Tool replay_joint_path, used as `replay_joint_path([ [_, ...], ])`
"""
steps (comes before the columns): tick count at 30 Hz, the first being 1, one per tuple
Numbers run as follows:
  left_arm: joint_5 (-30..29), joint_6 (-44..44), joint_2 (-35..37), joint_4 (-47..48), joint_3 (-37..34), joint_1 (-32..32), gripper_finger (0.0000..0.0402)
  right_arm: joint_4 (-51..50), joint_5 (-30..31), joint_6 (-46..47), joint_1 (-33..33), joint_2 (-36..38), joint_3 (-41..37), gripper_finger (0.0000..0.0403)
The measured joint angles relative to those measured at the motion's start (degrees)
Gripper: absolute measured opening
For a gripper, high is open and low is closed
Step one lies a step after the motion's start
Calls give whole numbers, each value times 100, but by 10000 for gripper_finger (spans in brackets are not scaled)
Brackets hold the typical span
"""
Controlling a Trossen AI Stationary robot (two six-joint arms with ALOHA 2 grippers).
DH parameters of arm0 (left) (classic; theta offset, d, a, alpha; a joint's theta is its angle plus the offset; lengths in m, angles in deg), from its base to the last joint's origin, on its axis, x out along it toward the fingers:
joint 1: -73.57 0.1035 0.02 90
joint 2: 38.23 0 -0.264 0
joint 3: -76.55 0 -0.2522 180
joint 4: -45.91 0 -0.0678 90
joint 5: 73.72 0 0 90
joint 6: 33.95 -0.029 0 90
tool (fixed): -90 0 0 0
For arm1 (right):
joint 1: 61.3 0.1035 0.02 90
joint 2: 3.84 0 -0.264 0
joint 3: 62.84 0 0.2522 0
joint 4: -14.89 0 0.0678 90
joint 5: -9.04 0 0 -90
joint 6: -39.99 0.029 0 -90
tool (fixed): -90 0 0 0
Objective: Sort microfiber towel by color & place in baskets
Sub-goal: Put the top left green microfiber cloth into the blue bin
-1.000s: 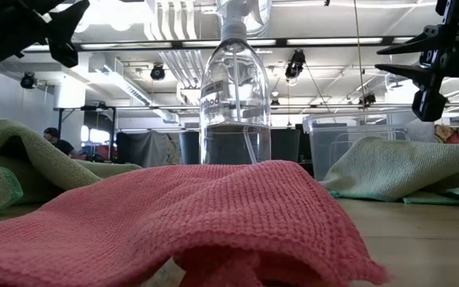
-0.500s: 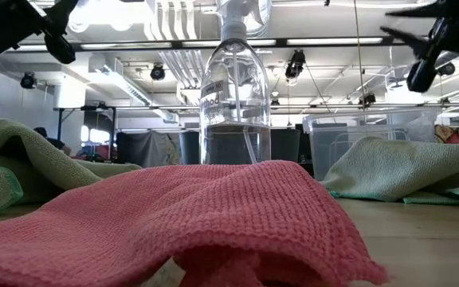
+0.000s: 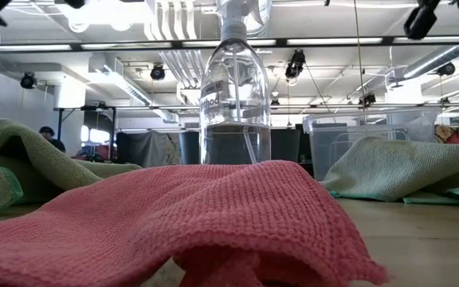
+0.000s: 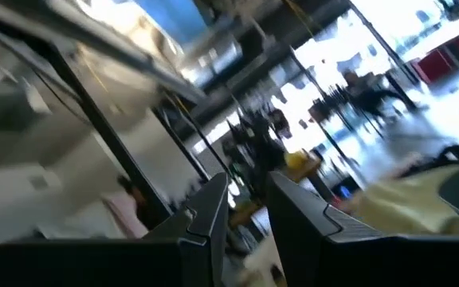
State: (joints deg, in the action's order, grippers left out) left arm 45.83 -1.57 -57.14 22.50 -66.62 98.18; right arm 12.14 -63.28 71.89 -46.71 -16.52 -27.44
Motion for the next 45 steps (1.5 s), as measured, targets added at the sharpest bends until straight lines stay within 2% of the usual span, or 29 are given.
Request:
replay_joint_path([
  [3,690,-10,-691,453,484,-21,127,-1173,-214,0,0,-723,854,82],
  [7,1584,-34,-1357,1603,1136,-21,127,-2883,-813,77,3,-1606,2042,82],
  [13,1785,-731,-1662,4216,2228,-21,127,-5788,-882,624,2,-2654,3752,82],
  [17,1654,-1084,-1782,5706,2813,-21,127,-6970,-889,797,2,-3182,4625,82],
  [21,1319,-1256,-1796,6600,3188,-19,127,-7518,-887,796,2,-3513,5222,82],
  [25,1183,-1154,-1698,6926,3283,-21,127,-7852,-888,802,2,-3725,5541,82],
  [33,1151,-746,-1715,7555,3274,-21,127,-8338,-889,882,2,-3885,5735,82],
  [39,1176,-877,-1847,8188,3272,-21,127,-8366,-889,904,2,-3875,5747,82],
  [41,874,-1147,-1876,8329,3272,-21,127,-8366,-886,874,2,-3877,5747,82],
  [45,-109,-1813,-1926,8535,3272,-19,127,-8367,-873,859,2,-3883,5747,82],
])
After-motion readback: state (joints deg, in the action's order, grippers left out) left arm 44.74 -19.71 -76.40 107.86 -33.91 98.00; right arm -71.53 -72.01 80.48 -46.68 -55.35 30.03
